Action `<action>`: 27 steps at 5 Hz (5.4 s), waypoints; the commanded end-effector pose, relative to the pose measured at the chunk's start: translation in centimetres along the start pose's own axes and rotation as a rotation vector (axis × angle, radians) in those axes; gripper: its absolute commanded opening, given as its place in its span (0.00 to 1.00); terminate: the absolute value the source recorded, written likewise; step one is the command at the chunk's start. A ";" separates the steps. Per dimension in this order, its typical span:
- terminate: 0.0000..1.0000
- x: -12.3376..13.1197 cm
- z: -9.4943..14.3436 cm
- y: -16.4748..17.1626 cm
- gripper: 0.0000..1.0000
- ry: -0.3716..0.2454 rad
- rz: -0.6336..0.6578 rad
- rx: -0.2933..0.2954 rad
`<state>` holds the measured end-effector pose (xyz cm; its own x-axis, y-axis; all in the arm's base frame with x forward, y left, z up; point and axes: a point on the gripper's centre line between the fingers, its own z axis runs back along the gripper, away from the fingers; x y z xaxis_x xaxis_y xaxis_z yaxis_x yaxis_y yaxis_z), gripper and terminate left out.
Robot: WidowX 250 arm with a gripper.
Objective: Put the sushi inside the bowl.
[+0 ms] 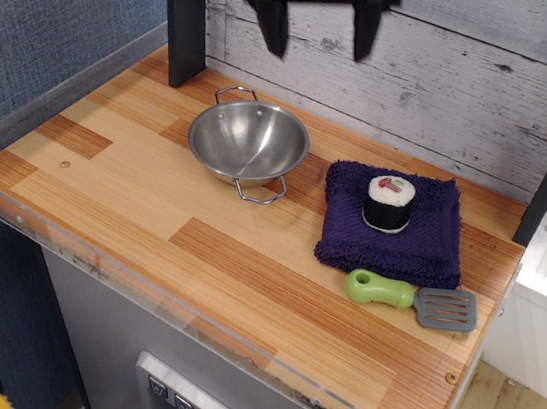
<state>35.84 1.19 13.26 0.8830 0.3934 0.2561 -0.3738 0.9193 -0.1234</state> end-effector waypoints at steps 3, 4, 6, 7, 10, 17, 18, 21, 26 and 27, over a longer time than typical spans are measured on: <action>0.00 -3.7 -3.5 -3.5 1.00 0.036 -0.158 -0.005; 0.00 -4.4 -4.8 -3.8 1.00 0.057 -0.182 -0.002; 0.00 -5.3 -6.6 -4.3 1.00 0.095 -0.205 0.009; 0.00 -5.6 -7.6 -3.9 1.00 0.136 -0.199 -0.011; 0.00 -5.6 -8.0 -3.8 0.00 0.149 -0.206 -0.013; 0.00 0.3 -1.8 4.0 0.00 0.063 0.005 0.015; 0.00 0.4 -2.7 5.3 0.00 0.082 0.025 0.037; 0.00 -1.2 -6.8 6.5 0.00 0.147 0.036 0.087; 0.00 -1.7 -7.3 7.0 1.00 0.159 0.123 0.183; 0.00 -1.4 -6.4 6.8 1.00 0.133 0.121 0.166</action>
<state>33.85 6.41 3.92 0.8587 0.5092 0.0575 -0.5112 0.8590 0.0275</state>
